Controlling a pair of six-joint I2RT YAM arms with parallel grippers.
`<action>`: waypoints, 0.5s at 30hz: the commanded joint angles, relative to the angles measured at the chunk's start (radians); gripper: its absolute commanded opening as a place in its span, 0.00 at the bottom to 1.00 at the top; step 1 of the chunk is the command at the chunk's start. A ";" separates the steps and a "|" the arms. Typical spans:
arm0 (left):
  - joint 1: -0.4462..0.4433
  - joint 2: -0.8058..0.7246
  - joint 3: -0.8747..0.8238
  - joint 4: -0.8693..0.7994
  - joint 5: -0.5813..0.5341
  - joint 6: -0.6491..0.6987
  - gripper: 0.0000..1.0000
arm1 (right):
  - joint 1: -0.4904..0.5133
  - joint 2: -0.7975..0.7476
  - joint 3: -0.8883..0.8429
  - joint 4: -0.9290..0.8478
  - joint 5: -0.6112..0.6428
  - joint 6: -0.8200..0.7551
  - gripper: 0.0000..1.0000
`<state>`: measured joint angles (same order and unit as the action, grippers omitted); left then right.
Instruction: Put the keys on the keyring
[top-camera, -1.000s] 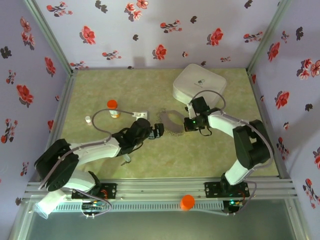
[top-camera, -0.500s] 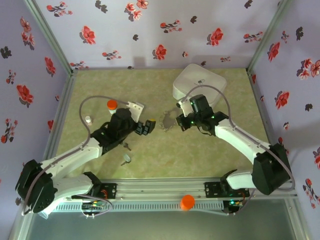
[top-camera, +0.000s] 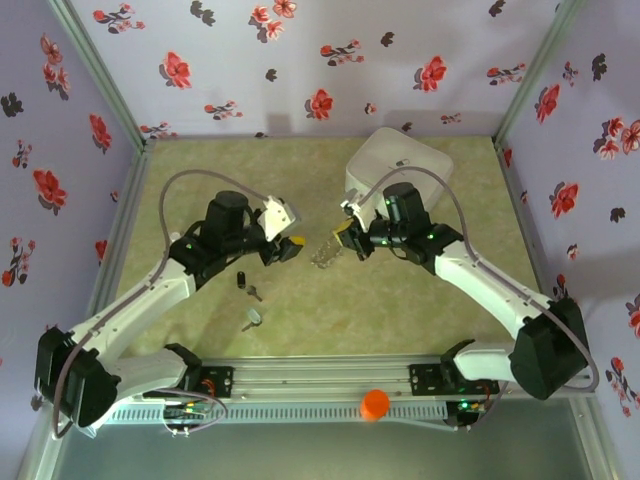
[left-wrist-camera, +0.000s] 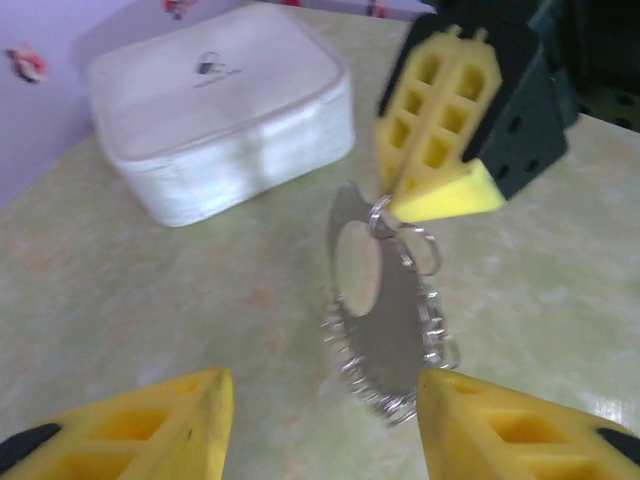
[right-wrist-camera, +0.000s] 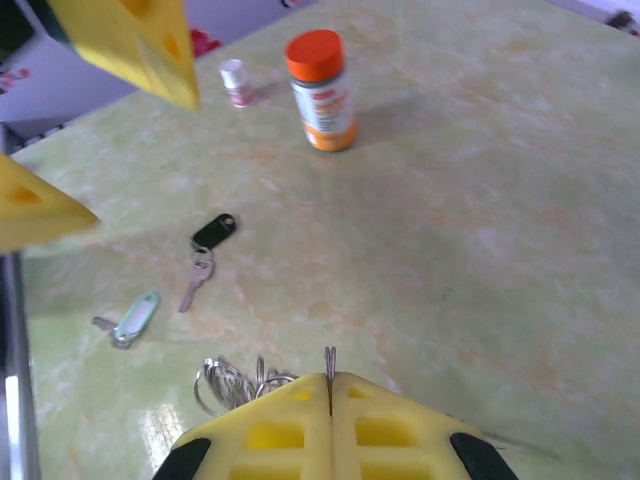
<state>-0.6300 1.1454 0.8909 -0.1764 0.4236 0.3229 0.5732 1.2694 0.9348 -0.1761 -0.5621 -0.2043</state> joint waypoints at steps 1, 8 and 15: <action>0.001 -0.015 -0.073 0.123 0.185 0.089 0.46 | 0.020 -0.060 -0.018 0.079 -0.120 -0.101 0.00; 0.002 -0.036 -0.099 0.119 0.262 0.197 0.33 | 0.061 -0.074 -0.022 0.050 -0.174 -0.225 0.00; 0.001 -0.061 -0.063 0.019 0.348 0.225 0.32 | 0.095 -0.076 -0.011 -0.042 -0.125 -0.314 0.00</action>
<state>-0.6300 1.1065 0.7876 -0.1074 0.6949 0.5095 0.6529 1.2106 0.9134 -0.1841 -0.6865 -0.4496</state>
